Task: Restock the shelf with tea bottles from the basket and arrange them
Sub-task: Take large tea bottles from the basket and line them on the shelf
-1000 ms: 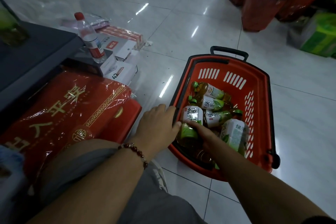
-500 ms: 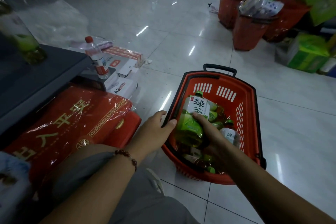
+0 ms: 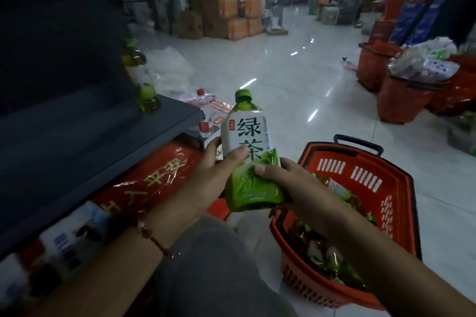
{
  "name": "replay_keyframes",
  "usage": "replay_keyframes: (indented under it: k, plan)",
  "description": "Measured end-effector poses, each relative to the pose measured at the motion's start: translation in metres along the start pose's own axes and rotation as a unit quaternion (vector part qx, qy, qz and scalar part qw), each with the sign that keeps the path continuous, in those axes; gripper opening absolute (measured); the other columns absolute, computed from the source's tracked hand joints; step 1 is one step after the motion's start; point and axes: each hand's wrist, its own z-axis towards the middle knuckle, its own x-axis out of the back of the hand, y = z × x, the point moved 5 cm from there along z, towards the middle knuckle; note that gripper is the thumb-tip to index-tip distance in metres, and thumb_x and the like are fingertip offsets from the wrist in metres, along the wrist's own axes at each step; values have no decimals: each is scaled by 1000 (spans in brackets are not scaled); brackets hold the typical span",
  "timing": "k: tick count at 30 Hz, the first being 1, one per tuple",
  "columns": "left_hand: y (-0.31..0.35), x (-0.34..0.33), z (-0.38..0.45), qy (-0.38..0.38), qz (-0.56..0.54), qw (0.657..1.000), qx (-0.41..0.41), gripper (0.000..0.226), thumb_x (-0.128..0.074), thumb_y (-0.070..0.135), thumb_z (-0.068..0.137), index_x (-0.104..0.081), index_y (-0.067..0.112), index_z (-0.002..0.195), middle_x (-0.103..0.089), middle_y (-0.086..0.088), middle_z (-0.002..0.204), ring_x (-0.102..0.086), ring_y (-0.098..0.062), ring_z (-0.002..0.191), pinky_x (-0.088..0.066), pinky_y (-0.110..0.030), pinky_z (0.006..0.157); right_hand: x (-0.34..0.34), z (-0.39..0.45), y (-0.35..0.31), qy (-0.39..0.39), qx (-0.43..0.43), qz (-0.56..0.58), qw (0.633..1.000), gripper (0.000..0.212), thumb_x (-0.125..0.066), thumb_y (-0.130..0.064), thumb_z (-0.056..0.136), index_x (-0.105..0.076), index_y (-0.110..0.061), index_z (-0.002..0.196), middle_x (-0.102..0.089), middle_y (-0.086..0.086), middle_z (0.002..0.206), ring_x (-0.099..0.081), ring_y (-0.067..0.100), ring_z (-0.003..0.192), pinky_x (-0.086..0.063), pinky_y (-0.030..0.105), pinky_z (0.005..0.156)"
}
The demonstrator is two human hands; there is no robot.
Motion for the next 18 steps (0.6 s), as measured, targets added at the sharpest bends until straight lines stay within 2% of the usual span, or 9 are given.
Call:
replay_keyframes:
  k: [2,4,9,11,14,16,18]
  plan:
    - [17,34,-20,39,-15,999,-21,52,-71,51,84,-54,37,131,-74,9,111,-72,-7,96,-59,-35,85,-31,2,-19,-54,25,-27,998,66,-79,-42,73,-55,-17,129,-72,6,116,-71,25,103,-54,47,96]
    - [36,65,-44,62,-13,997,-47,64,-77,55,71,-56,39,130,-73,10,116,-71,-13,105,-55,-46,96,-66,2,-40,-110,58,-42,991,53,-76,-34,80,-59,-17,127,-72,6,115,-71,25,104,-55,43,94]
    - [97,140,-116,86,75,988,-104,74,-84,47,70,-50,43,136,-68,14,126,-66,-10,115,-51,-40,102,-158,-8,-95,-209,132,-53,967,48,-74,-29,82,-61,-18,127,-72,3,117,-69,24,107,-52,45,99]
    - [125,168,-148,116,105,978,-141,82,-86,43,73,-43,40,143,-67,19,125,-64,-5,116,-53,-30,97,-197,-17,-117,-258,163,-58,950,48,-68,-27,84,-59,-19,130,-71,1,120,-68,23,110,-52,43,100]
    - [166,204,-197,158,144,958,-190,84,-76,31,74,-36,35,148,-67,24,121,-64,1,113,-53,-18,85,-257,-31,-150,-331,212,-68,917,47,-62,-24,87,-55,-21,134,-70,-2,123,-67,19,113,-54,34,97]
    - [189,228,-229,183,167,945,-215,80,-70,22,78,-34,34,148,-67,23,122,-63,2,113,-53,-15,83,-298,-41,-172,-364,251,-78,894,48,-62,-22,89,-53,-22,136,-69,-4,125,-66,16,114,-53,31,97]
    - [209,253,-261,219,185,929,-234,77,-68,21,80,-34,35,147,-66,26,122,-62,4,114,-52,-13,83,-340,-51,-192,-392,284,-77,872,49,-61,-18,92,-50,-20,139,-68,-4,127,-65,14,116,-53,29,97]
